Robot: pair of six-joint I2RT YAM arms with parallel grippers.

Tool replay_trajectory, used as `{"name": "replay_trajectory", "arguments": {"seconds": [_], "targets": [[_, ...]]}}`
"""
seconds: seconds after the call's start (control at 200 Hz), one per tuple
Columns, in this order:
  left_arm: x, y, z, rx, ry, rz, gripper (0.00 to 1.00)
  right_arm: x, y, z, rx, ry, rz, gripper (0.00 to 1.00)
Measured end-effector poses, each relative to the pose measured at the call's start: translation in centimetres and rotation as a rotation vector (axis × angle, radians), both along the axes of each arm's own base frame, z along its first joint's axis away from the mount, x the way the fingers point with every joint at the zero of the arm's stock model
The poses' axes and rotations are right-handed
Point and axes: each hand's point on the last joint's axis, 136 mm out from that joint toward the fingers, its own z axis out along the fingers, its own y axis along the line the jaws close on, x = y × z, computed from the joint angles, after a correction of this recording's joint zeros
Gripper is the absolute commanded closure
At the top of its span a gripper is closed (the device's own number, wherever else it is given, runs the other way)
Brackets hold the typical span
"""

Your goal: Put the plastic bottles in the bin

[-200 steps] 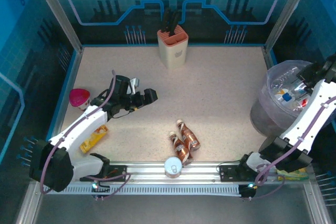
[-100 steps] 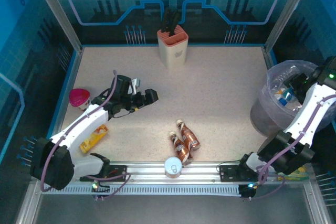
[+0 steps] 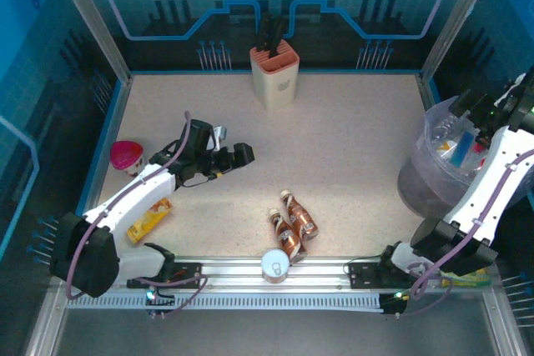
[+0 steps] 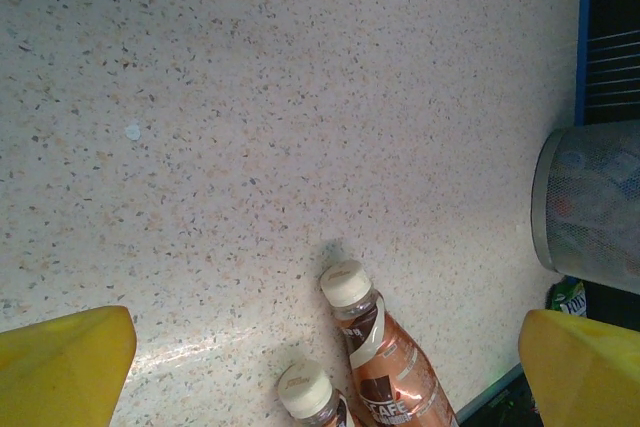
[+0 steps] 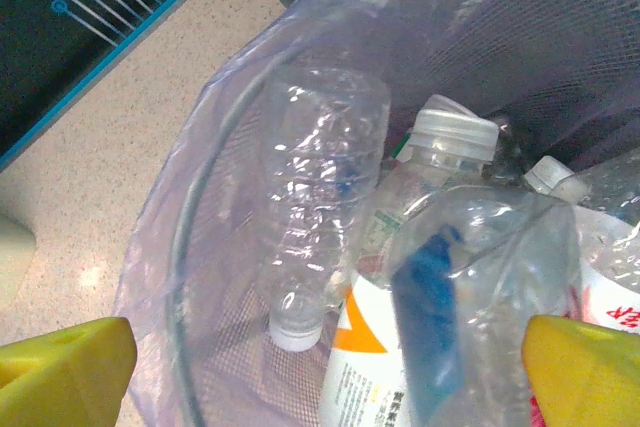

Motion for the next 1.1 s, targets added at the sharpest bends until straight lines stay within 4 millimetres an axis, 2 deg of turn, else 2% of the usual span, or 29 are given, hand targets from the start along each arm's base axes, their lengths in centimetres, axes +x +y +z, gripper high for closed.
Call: {"name": "replay_trajectory", "arguments": {"seconds": [0.155, 0.25, 0.325, 0.375, 0.5, 0.59, 0.66, 0.841, 0.951, 1.101], "targets": [[0.0, -0.1, -0.1, 0.001, 0.002, -0.003, 0.01, 0.3, 1.9, 0.6, -0.008, 0.003, 0.065, 0.0], [0.0, -0.2, -0.2, 0.001, 0.003, -0.006, 0.01, 1.1, 4.4, 1.1, -0.013, -0.009, 0.149, 0.0], [0.0, -0.3, -0.3, 0.001, 0.007, -0.005, 0.01, 1.7, 7.7, 1.4, -0.016, -0.016, 0.262, 0.0], [0.1, -0.3, -0.3, -0.002, 0.009, -0.002, 0.01, 2.0, 10.9, 1.3, -0.018, -0.02, 0.364, 0.0], [0.3, -0.3, -0.2, -0.012, 0.009, 0.013, 0.01, 0.7, 18.5, -0.2, -0.029, 0.014, 0.618, 0.02], [0.3, -0.3, -0.2, -0.017, 0.013, 0.021, 0.01, -1.1, 23.4, -2.9, -0.029, 0.079, 0.787, 0.07], [0.3, -0.2, -0.5, -0.018, 0.025, 0.034, 0.01, -2.4, 26.2, -5.5, -0.024, 0.148, 0.884, 0.09], [-0.7, 0.5, -2.1, -0.01, 0.068, 0.066, 0.01, -6.5, 32.6, -14.2, -0.051, 0.417, 1.087, 0.11], [-1.0, 1.2, -2.5, -0.014, 0.077, 0.09, 0.01, -9.2, 35.3, -19.2, -0.065, 0.556, 1.165, 0.13], [-1.3, 2.0, -2.6, -0.023, 0.082, 0.119, 0.01, -11.3, 36.7, -23.9, -0.044, 0.668, 1.177, 0.17]]}}
